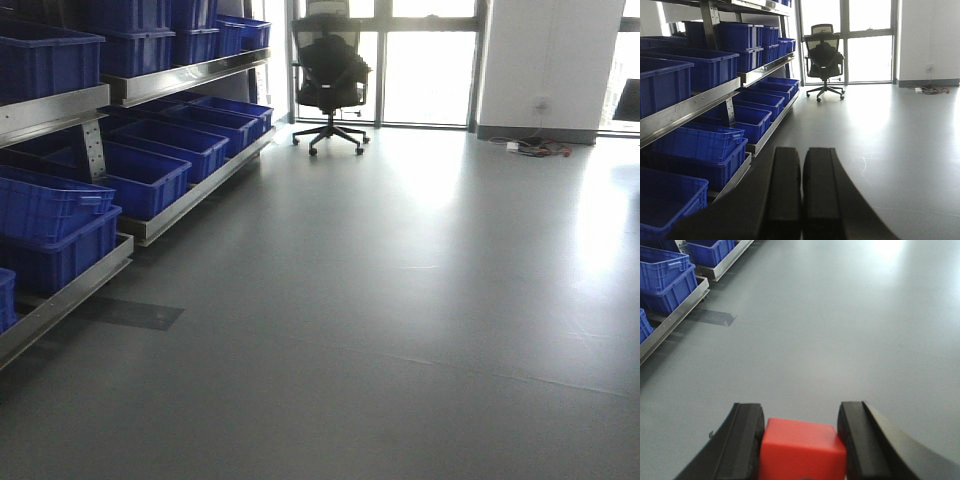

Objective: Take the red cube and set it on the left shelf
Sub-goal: 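Drive the base up to the shelf rack of blue bins, then move the held red cube over an open blue bin on the shelf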

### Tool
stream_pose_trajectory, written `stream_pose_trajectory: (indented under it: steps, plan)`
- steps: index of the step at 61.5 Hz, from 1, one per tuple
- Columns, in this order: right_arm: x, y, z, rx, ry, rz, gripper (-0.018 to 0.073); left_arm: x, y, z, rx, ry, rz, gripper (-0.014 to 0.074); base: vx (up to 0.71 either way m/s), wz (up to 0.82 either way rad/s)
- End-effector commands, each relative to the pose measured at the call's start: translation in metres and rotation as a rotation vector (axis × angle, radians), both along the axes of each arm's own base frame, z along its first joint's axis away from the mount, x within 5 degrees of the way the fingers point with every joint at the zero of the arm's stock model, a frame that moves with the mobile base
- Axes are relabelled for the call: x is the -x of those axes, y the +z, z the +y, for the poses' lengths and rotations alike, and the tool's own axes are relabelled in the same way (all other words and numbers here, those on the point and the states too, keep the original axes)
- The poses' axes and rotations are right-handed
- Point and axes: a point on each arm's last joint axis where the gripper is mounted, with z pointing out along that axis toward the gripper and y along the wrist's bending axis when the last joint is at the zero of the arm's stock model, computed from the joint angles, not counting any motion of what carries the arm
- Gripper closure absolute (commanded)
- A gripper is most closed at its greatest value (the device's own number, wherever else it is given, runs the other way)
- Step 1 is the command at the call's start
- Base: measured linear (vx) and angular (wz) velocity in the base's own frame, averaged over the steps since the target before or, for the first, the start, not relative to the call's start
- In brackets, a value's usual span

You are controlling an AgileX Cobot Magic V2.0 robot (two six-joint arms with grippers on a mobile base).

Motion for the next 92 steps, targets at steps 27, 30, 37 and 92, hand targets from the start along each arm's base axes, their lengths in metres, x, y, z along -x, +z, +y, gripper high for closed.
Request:
stream_pose_trajectory:
  steps: [27,30,37,92]
  plan:
    - [-0.0026,0.0163,0.0010,-0.009,0.010,-0.110,0.0499,-0.0009,-0.0004,0.0004,0.009,0.003,-0.053,0.0491,0.61,0.25]
    - [-0.0026,0.0163,0.0010,-0.009,0.010,-0.110,0.0499,-0.0009,-0.0004,0.0004,0.009,0.003,-0.053,0.0491,0.57,0.31]
    - [-0.0026,0.0163,0.0010,-0.009,0.010,-0.110,0.0499,-0.0009,-0.0004,0.0004,0.009,0.003,-0.053,0.0491,0.57,0.37]
    - [-0.0026,0.0163,0.0010,-0.009,0.010,-0.110,0.0499,-0.0009,-0.0004,0.0004,0.009,0.003,-0.053,0.0491,0.47,0.54]
